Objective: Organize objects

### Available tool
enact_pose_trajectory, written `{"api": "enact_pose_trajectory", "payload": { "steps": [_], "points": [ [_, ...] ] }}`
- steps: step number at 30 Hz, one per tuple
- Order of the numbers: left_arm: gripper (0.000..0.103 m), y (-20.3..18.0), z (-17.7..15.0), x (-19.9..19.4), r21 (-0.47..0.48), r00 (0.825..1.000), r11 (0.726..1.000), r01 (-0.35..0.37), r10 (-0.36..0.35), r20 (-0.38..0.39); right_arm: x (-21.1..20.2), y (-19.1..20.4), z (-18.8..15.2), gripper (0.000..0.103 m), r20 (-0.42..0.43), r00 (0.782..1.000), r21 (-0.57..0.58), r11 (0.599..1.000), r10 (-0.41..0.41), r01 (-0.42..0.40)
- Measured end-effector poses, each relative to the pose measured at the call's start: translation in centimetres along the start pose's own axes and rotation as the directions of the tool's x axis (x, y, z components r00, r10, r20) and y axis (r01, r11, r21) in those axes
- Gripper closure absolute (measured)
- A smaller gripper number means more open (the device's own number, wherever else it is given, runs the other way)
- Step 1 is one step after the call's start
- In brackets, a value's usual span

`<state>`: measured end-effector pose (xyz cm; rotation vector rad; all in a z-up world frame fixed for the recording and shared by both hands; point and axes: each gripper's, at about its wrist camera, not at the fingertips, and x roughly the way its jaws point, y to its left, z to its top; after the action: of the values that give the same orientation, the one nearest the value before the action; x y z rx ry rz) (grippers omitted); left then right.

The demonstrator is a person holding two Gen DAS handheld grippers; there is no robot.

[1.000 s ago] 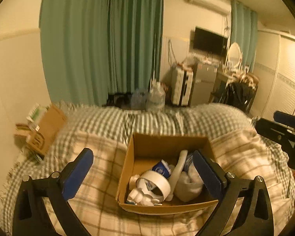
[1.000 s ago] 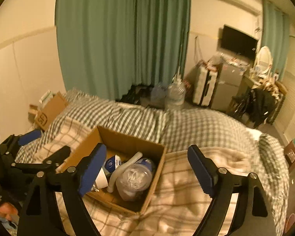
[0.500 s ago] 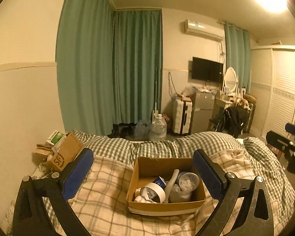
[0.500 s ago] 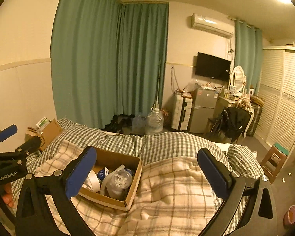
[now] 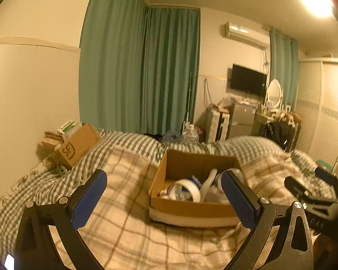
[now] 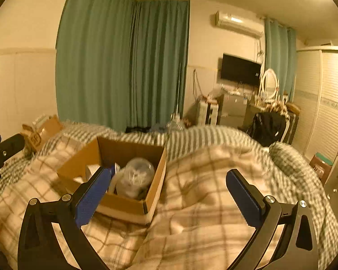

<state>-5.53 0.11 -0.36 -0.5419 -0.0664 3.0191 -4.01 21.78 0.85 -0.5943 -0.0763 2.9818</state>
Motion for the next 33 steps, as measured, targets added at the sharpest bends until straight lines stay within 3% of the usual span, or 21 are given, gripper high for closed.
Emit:
{"api": "enact_pose_trajectory", "payload": {
  "steps": [6, 33],
  "points": [
    [0.0, 0.32, -1.16, 0.79, -0.002, 0.999, 1.0, -0.01, 0.009, -0.036, 0.7, -0.08, -0.45, 0.0, -0.019, 1.0, 0.008, 1.0, -0.013, 0.013],
    [0.0, -0.15, -1.2, 0.66, 0.025, 0.999, 0.999, -0.02, 0.021, -0.044, 1.17, 0.16, -0.75, 0.0, -0.043, 0.999, 0.0, 1.0, -0.008, 0.008]
  ]
}}
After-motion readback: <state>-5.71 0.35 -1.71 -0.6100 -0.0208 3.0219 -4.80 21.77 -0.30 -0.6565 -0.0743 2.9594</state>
